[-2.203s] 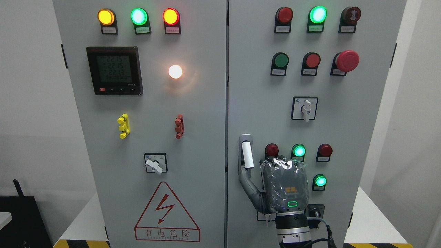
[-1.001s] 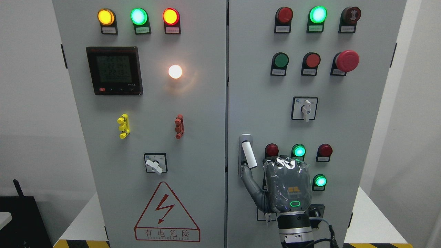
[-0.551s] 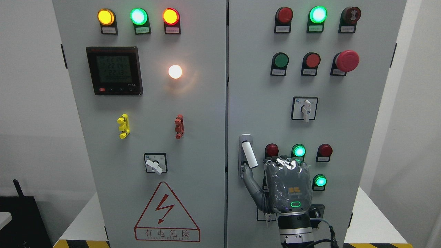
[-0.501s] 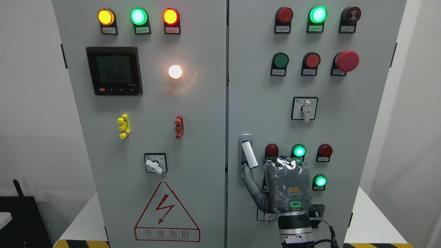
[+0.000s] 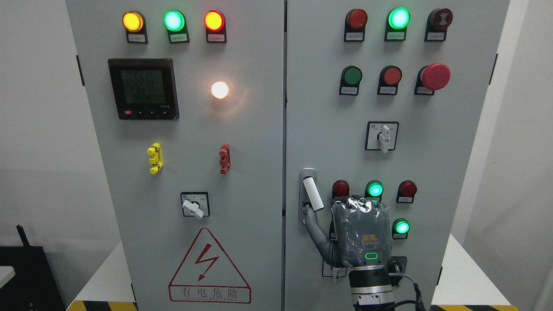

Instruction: Release door handle

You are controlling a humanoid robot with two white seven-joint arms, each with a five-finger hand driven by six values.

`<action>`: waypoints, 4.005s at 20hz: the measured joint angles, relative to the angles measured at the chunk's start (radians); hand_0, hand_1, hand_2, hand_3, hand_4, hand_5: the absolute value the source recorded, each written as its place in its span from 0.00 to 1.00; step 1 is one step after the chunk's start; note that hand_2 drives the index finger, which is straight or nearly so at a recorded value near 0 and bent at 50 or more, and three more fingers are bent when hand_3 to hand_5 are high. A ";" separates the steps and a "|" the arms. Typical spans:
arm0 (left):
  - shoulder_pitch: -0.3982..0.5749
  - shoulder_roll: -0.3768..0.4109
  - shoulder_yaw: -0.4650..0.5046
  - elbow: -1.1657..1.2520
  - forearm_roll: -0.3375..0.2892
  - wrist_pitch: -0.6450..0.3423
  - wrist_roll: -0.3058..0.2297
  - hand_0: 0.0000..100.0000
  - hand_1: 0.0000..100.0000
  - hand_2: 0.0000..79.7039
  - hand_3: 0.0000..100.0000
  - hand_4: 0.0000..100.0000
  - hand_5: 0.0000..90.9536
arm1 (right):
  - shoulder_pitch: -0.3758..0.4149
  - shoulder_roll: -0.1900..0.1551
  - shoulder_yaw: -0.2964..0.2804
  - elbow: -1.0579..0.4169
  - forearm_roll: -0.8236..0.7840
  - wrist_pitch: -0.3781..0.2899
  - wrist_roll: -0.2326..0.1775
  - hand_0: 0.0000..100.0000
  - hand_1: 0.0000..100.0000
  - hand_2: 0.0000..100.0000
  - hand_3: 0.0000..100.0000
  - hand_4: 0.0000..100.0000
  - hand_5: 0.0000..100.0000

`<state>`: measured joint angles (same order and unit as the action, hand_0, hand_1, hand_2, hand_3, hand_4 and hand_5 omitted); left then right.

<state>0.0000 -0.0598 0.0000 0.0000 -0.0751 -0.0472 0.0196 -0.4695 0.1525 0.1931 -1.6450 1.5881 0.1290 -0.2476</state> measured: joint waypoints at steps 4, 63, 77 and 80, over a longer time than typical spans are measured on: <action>0.000 0.000 0.000 0.000 0.000 -0.001 0.000 0.12 0.39 0.00 0.00 0.00 0.00 | 0.000 0.000 -0.002 0.000 0.000 0.000 0.003 0.52 0.04 0.94 1.00 0.98 0.97; 0.000 0.000 0.000 0.000 0.000 -0.002 0.000 0.12 0.39 0.00 0.00 0.00 0.00 | -0.005 0.001 -0.030 -0.007 0.000 0.000 0.005 0.52 0.06 0.94 1.00 0.98 0.97; 0.000 0.000 0.000 0.000 0.000 -0.002 0.004 0.12 0.39 0.00 0.00 0.00 0.00 | -0.007 0.001 -0.037 -0.007 -0.010 0.000 0.006 0.53 0.05 0.94 1.00 0.98 0.97; 0.000 0.000 0.000 0.000 0.000 -0.002 0.003 0.12 0.39 0.00 0.00 0.00 0.00 | -0.008 0.001 -0.037 -0.007 -0.012 0.000 0.006 0.53 0.05 0.94 1.00 0.98 0.98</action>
<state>0.0000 -0.0598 0.0000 0.0000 -0.0752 -0.0489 0.0223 -0.4780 0.1534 0.1556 -1.6522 1.5761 0.1289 -0.2414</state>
